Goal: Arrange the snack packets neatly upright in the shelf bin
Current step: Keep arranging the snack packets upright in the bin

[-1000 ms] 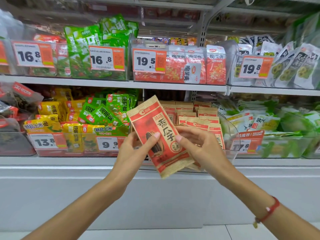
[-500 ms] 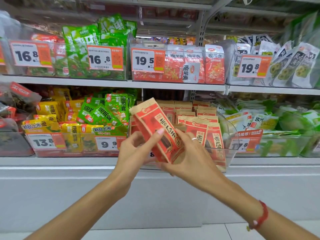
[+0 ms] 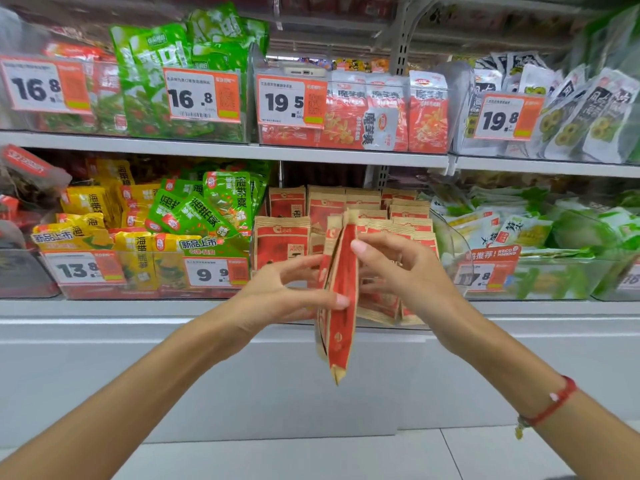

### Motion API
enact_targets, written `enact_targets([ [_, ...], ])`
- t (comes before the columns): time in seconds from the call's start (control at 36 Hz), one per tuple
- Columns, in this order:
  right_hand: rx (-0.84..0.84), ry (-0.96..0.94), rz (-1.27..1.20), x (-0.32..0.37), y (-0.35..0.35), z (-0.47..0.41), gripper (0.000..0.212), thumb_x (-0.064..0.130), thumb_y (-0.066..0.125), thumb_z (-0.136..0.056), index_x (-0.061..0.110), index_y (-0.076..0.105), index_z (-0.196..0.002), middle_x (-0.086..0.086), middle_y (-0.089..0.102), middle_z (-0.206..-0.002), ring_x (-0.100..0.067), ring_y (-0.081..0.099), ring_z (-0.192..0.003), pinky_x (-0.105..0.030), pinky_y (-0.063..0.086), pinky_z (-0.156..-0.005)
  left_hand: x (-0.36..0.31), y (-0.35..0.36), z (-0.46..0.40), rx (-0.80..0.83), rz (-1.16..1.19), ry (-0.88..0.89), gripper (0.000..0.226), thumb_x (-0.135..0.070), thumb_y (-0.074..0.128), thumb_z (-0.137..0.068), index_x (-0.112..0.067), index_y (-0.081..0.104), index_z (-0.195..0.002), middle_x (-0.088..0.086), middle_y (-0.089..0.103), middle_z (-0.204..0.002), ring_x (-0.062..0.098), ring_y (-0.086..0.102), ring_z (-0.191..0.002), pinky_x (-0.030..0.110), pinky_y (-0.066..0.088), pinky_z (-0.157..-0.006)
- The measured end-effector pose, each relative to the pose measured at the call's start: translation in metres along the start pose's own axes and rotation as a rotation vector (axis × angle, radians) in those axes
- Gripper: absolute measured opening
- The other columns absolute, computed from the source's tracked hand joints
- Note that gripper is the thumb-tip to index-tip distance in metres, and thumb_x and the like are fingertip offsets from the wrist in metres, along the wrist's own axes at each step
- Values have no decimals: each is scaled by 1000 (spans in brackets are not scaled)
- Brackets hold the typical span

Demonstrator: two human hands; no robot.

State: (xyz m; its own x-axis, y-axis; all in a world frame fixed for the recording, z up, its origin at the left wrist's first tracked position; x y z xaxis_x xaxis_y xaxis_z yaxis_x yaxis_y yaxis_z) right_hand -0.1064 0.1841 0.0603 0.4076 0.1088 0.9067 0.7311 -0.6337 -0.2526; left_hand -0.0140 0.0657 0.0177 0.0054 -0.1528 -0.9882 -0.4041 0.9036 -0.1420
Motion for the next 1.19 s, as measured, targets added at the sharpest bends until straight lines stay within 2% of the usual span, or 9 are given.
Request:
enact_targets([
  [0.17,-10,15,-107,-6,-4,-1,12,20,60,-92,23,71,-91,3,76,-85,-13,72,-82,-28,59,-75,6,4,-1,-46,-34,-18,80,-42,87,-42,-36,62,-118,-10,67,-112,1,67,-98,24,57,-82],
  [0.25,47,-11,-57,-6,2,2,15,23,61,-91,29,70,-102,10,74,-97,-6,70,-91,-28,57,-82,-5,-4,3,-262,23,49,77,-45,87,-45,-34,60,-116,-10,66,-109,-5,67,-87,18,56,-68],
  [0.36,38,-129,196,-5,17,10,48,32,73,-81,40,55,-125,19,65,-111,2,62,-102,-22,52,-88,-18,-20,14,-594,-25,165,82,-62,82,-42,-34,56,-115,-20,65,-95,-6,64,-87,21,53,-78],
  [0.5,-91,-142,195,-5,9,7,39,29,75,-80,41,57,-113,13,65,-96,-6,66,-87,-28,58,-74,-18,-10,13,-517,-46,145,60,-63,80,-52,-36,68,-103,-15,74,-93,0,69,-87,28,56,-83],
  [0.64,78,159,-80,-31,-11,-4,39,22,68,-86,31,58,-122,8,69,-108,-3,69,-91,-18,55,-69,-21,-17,13,-487,49,170,40,-36,79,-77,-27,64,-113,-11,68,-112,5,64,-105,32,55,-88],
  [0.72,162,230,-174,-41,-12,-2,32,17,63,-89,32,59,-117,10,71,-106,-2,69,-93,-16,54,-66,-24,-14,16,-481,42,214,32,-9,74,-81,-18,61,-108,-6,70,-106,5,69,-93,22,58,-77],
  [0.89,232,238,-213,-45,-12,2,26,17,59,-91,34,59,-111,15,72,-104,-4,68,-98,-17,54,-71,-26,-9,16,-475,-25,317,29,-10,77,-78,-18,63,-102,-7,71,-101,1,68,-86,19,56,-78],
  [1.06,19,10,-112,-25,-18,-3,42,34,67,-77,35,59,-118,16,71,-101,-4,68,-94,-20,56,-71,-15,-14,15,-545,30,264,37,-36,72,-82,-26,65,-117,-13,69,-113,3,65,-105,29,54,-88],
  [1.19,-268,-477,232,18,-23,5,38,23,77,-77,25,66,-113,8,68,-101,-7,64,-94,-19,53,-79,-19,5,22,-477,78,219,47,-64,47,-86,-35,67,-118,-10,64,-121,-2,65,-98,31,57,-82],
])
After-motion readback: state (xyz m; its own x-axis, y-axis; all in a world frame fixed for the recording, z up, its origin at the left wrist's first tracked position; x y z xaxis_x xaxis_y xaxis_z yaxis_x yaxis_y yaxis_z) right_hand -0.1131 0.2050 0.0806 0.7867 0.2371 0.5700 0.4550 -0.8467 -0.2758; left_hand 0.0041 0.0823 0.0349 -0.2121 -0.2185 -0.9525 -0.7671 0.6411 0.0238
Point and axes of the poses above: each hand's wrist, its own z-axis away from the middle knuckle, its own y-axis out of the palm, x = y × z, the point moved 7 cm from there along -z, towards the middle knuckle
